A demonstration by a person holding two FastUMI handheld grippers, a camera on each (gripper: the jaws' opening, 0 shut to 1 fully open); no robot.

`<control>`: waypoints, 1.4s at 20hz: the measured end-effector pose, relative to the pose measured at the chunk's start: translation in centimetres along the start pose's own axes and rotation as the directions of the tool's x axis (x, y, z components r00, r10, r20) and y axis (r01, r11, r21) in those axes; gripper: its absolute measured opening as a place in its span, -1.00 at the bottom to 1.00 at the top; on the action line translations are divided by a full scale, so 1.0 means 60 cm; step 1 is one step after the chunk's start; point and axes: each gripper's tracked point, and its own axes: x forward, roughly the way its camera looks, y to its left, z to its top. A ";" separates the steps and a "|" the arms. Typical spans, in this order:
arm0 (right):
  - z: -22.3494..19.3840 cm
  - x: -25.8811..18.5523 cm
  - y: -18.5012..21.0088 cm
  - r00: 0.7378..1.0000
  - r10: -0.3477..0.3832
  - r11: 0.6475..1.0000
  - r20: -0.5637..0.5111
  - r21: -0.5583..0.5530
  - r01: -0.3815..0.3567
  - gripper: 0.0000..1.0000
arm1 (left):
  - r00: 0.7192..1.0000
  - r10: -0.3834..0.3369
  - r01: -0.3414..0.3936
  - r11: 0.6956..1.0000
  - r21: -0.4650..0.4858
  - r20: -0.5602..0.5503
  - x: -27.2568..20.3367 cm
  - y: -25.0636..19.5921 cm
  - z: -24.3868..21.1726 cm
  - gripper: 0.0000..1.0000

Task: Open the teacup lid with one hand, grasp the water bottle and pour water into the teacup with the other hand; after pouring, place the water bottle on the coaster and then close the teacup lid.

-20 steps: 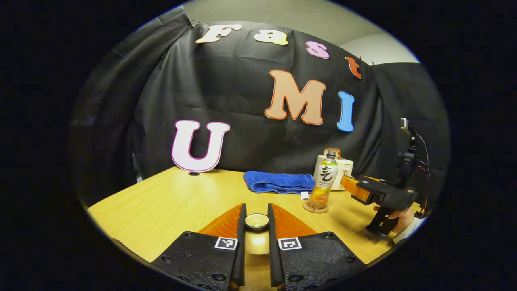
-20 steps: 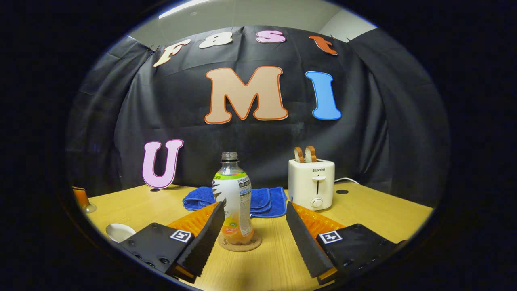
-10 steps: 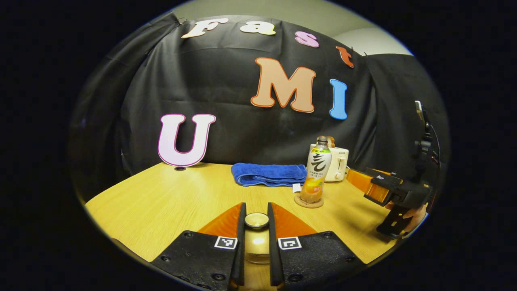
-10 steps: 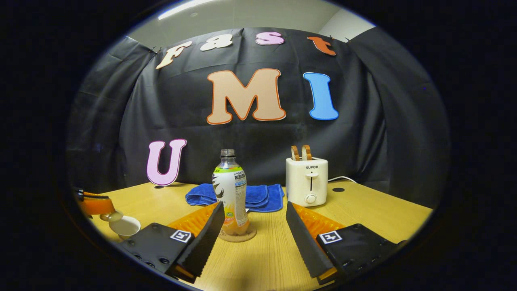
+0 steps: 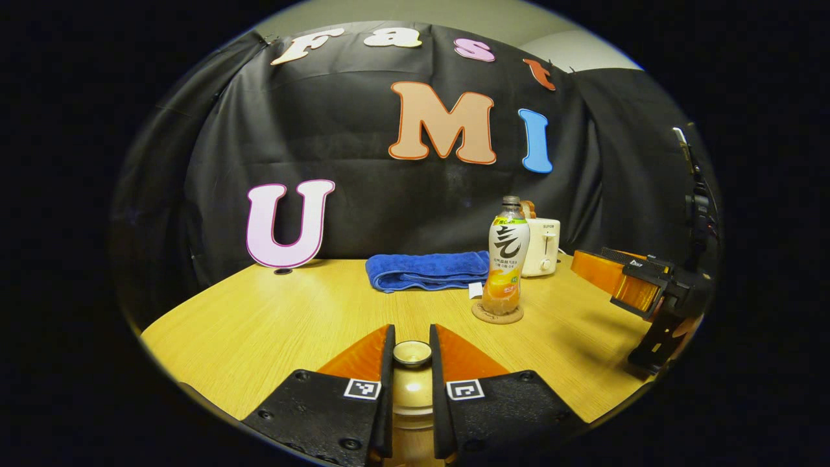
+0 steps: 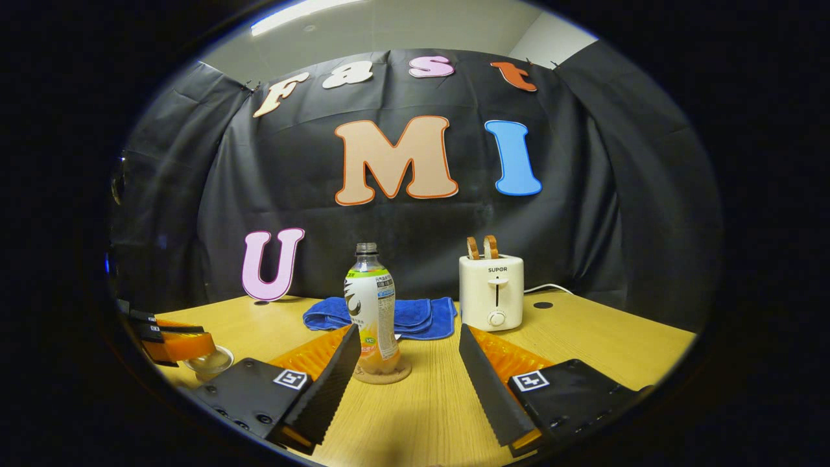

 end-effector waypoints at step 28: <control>-0.038 -0.135 0.058 0.998 0.051 0.999 -0.041 0.000 -0.051 0.86 | 0.982 0.092 -0.099 0.994 0.036 0.163 -0.095 -0.021 0.025 0.77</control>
